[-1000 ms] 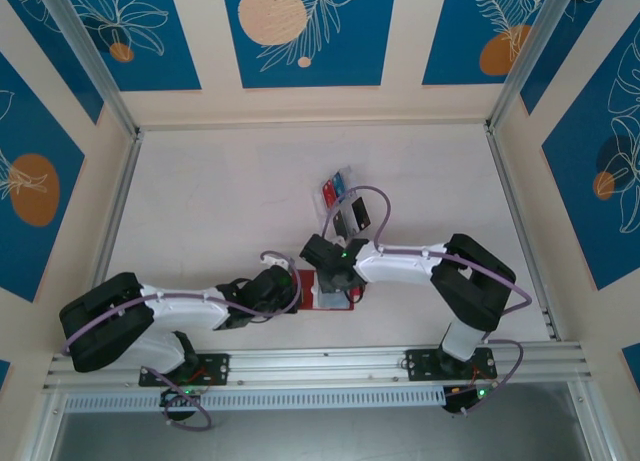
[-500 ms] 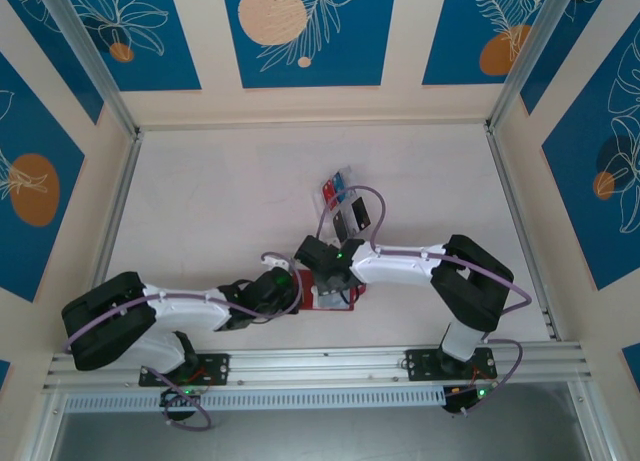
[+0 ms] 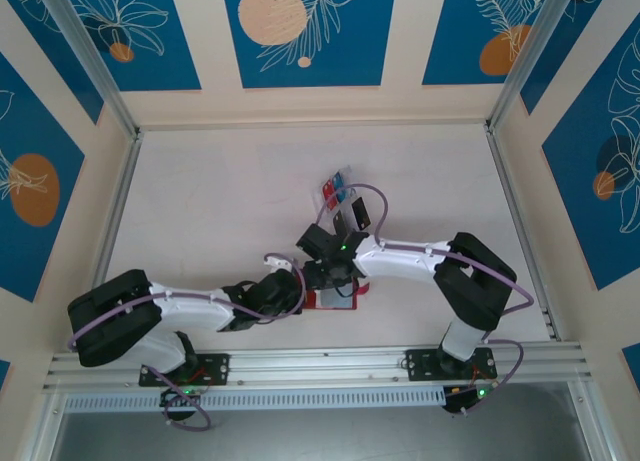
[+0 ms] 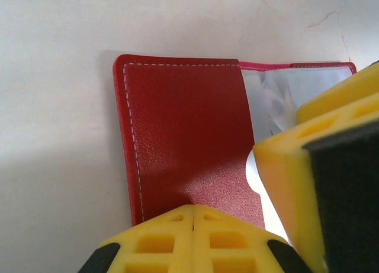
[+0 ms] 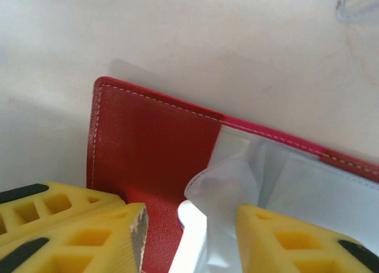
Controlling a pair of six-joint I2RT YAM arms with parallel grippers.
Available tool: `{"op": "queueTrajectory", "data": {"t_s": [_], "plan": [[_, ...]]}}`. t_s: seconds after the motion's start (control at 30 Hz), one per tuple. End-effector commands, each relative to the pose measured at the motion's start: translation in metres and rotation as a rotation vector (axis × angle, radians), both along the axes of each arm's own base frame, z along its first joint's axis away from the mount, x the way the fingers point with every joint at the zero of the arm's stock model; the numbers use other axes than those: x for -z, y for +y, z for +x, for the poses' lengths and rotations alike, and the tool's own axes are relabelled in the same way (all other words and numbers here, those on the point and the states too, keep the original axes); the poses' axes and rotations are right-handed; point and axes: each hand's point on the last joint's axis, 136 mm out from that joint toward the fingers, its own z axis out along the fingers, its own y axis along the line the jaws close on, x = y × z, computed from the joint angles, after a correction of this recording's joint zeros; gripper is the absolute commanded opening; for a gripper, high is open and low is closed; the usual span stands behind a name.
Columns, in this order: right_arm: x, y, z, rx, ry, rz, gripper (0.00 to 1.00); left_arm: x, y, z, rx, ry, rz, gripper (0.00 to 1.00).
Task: Put the credit cards into the card holder
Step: Flip over the card slot in the card holder.
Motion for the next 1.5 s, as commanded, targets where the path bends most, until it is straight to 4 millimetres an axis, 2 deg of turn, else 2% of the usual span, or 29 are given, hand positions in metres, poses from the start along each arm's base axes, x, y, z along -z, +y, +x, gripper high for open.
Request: {"op": "queueTrajectory", "data": {"t_s": [0.0, 0.2, 0.53, 0.77, 0.9, 1.07, 1.2, 1.3, 1.47], "plan": [[-0.019, 0.021, -0.005, -0.029, 0.033, 0.165, 0.50, 0.036, 0.024, -0.032, 0.042, 0.121, 0.120, 0.06], [-0.033, 0.036, -0.001, -0.037, 0.064, 0.319, 0.52, 0.035, 0.028, -0.031, 0.030, 0.113, 0.125, 0.07], [-0.047, 0.055, 0.010, -0.069, 0.086, 0.476, 0.53, 0.027, 0.040, -0.030, -0.002, 0.095, 0.131, 0.10], [-0.087, 0.062, 0.014, -0.151, 0.028, 0.540, 0.54, 0.026, 0.045, -0.031, -0.010, 0.091, 0.140, 0.12], [-0.096, 0.049, 0.020, -0.122, -0.016, 0.505, 0.54, 0.024, 0.045, -0.031, -0.013, 0.088, 0.130, 0.13], [-0.090, 0.017, 0.022, -0.047, -0.057, 0.410, 0.52, 0.015, 0.050, -0.031, -0.016, 0.078, 0.130, 0.17], [-0.072, 0.002, 0.011, -0.027, -0.035, 0.358, 0.41, 0.000, 0.065, -0.029, -0.053, 0.041, 0.138, 0.25], [-0.053, -0.001, 0.004, -0.025, -0.010, 0.314, 0.31, -0.013, 0.073, -0.030, -0.052, 0.009, 0.132, 0.33], [-0.031, 0.012, -0.006, -0.060, 0.014, 0.255, 0.26, -0.030, 0.088, -0.033, -0.062, -0.014, 0.123, 0.42]]}}
